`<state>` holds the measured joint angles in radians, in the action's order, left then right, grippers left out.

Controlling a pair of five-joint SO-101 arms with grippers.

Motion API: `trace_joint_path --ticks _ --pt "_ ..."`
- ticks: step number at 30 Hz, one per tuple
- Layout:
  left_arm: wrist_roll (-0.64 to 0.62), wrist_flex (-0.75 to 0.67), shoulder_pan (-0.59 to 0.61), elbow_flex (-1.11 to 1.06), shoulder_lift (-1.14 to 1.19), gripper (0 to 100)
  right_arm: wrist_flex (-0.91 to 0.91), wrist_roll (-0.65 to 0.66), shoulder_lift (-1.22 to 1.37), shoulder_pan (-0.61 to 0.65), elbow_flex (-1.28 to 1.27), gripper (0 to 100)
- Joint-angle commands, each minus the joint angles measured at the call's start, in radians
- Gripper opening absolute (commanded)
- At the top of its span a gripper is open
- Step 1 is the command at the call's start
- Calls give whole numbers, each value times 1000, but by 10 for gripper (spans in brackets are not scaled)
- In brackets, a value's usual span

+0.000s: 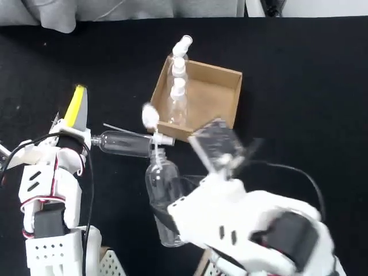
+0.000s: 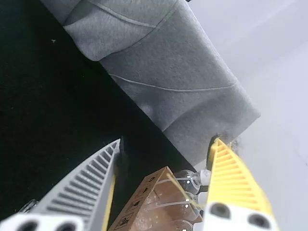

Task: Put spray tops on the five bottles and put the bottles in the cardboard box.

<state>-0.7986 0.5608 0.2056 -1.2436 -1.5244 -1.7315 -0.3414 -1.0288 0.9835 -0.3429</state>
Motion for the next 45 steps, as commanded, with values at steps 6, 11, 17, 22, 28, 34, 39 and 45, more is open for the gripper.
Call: trace_joint_path --ticks 6,11,17,22,28,34,39,45 --pt "-5 -25 12 2 -11 273 -25 307 -8 12 -176 82" --pt "-5 -25 16 2 -11 273 -20 525 -8 11 -222 82" --pt "-11 -25 104 13 -11 273 2 756 -16 -52 -226 82" --pt "-11 -25 119 30 -12 273 109 813 -16 -216 -269 82" --pt "-6 -18 117 91 -12 273 267 816 -16 -265 -417 82" --pt "64 54 119 180 -12 273 377 815 -15 -264 -501 82" --pt "100 281 113 312 -5 273 384 818 -13 -261 -545 82" --pt "100 473 113 400 -2 273 462 819 -16 -184 -661 82"
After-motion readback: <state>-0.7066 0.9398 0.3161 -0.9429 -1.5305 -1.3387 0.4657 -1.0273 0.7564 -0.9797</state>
